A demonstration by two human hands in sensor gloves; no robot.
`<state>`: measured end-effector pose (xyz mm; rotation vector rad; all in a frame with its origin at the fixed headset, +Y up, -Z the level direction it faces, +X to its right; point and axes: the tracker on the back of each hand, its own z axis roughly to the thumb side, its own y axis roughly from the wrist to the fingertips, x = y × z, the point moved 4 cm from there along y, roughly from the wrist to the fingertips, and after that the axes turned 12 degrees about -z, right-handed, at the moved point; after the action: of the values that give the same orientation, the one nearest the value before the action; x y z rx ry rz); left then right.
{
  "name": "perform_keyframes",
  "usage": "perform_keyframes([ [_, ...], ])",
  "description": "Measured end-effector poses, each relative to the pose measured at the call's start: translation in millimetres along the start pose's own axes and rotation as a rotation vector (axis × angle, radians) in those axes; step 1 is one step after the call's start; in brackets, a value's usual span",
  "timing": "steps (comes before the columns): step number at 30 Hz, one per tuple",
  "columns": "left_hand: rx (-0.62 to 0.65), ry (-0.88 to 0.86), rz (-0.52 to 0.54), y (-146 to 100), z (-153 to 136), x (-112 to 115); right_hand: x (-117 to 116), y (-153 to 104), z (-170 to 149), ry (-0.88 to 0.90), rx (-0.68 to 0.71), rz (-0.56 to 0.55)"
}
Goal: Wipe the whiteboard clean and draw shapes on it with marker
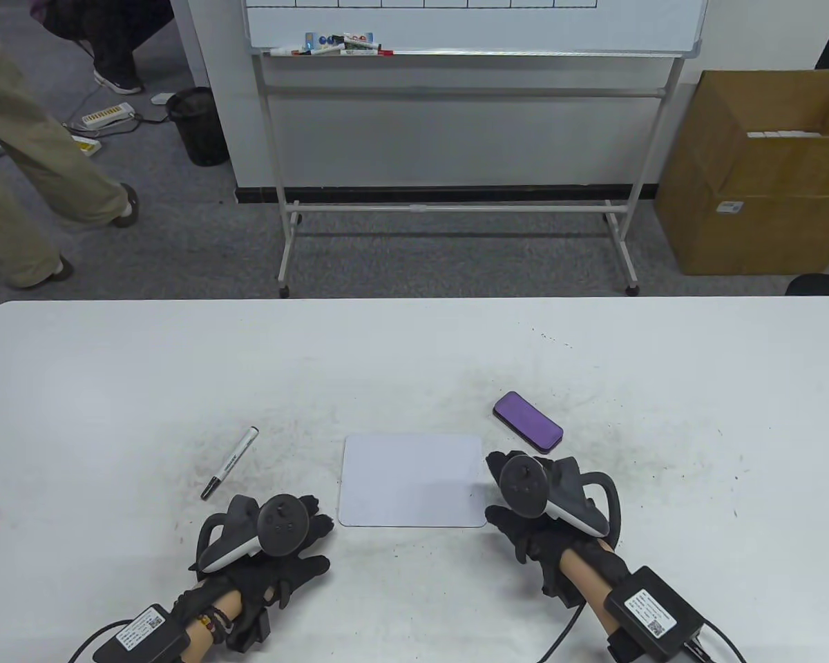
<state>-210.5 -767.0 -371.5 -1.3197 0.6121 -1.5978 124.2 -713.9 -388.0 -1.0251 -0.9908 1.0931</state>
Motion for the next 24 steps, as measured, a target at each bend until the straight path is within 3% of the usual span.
perform_keyframes([
  [5,-0.033,0.002,0.022,0,-2,-1,-3,-16,7,-0.002,0.031,0.008],
  [14,-0.246,0.024,0.177,-5,-25,-21,-1,-20,10,-0.023,0.065,-0.042],
  [19,-0.369,-0.03,0.252,-15,-55,-39,1,-24,13,-0.027,0.078,-0.044],
  [24,-0.577,-0.112,0.279,-23,-113,-53,6,-28,10,-0.02,0.069,-0.045],
])
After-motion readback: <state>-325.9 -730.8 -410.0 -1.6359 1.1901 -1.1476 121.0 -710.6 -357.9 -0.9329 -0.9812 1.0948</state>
